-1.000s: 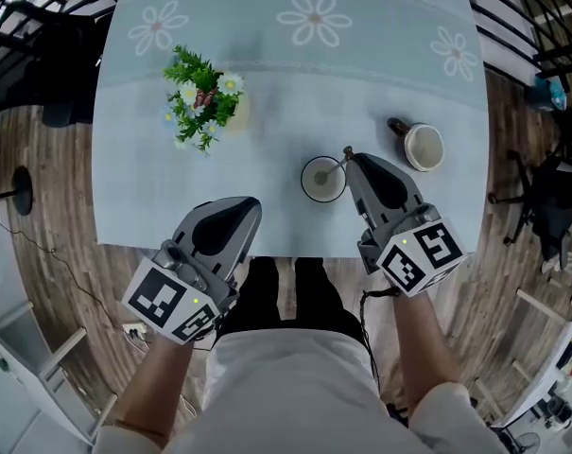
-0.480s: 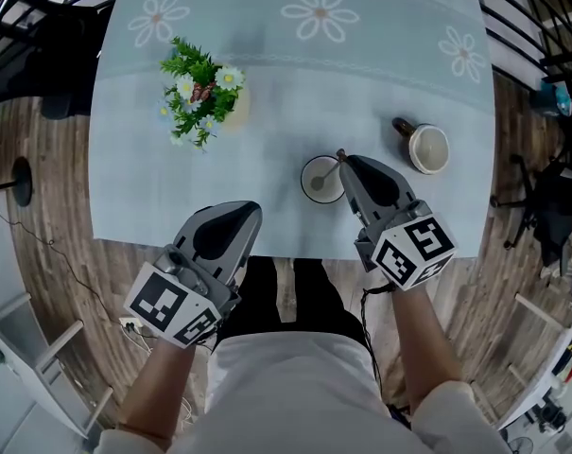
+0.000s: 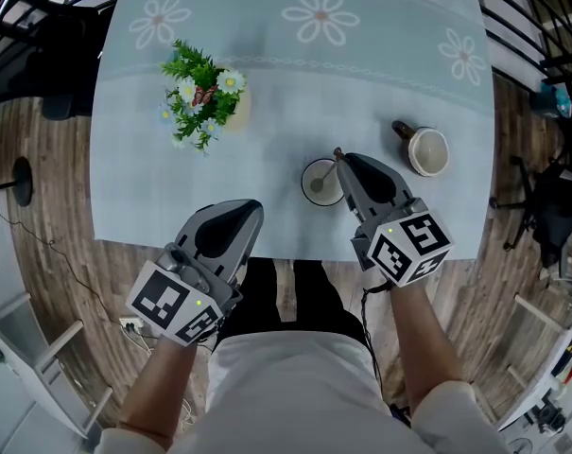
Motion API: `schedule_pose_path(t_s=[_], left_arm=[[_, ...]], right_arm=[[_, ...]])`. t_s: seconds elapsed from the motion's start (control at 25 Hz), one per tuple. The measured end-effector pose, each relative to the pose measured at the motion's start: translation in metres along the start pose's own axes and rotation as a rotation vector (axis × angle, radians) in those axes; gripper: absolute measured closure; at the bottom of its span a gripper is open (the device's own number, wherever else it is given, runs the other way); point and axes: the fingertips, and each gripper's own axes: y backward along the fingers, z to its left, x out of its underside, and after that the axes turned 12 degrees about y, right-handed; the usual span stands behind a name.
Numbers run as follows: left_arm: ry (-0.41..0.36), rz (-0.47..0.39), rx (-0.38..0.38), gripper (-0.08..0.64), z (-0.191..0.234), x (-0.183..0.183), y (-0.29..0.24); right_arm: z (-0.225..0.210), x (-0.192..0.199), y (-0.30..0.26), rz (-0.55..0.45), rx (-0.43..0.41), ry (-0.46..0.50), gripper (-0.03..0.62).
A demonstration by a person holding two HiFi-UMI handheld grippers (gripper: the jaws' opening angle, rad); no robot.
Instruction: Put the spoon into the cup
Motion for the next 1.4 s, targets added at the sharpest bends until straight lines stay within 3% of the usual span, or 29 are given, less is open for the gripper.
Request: schedule_pose_path(t_s=[0.36, 1.08, 1.4], left_arm=[[-0.029, -0.018, 0.019, 0.538, -0.007, -0.018, -0.001], [-0.136, -0.079, 0.089, 0.538, -0.053, -0.073, 0.01], [-0.176, -0.105, 0.118, 0.538, -0.077, -0.092, 0.02]], right_arm=[[0.003, -0.014, 0.006, -0.023, -0.007, -0.008, 0.509], [0.011, -0.111, 0.075, -0.178, 0.049, 0.074, 0.514], [0.028, -0.137, 0.102, -0.205, 0.061, 0.127, 0.54]])
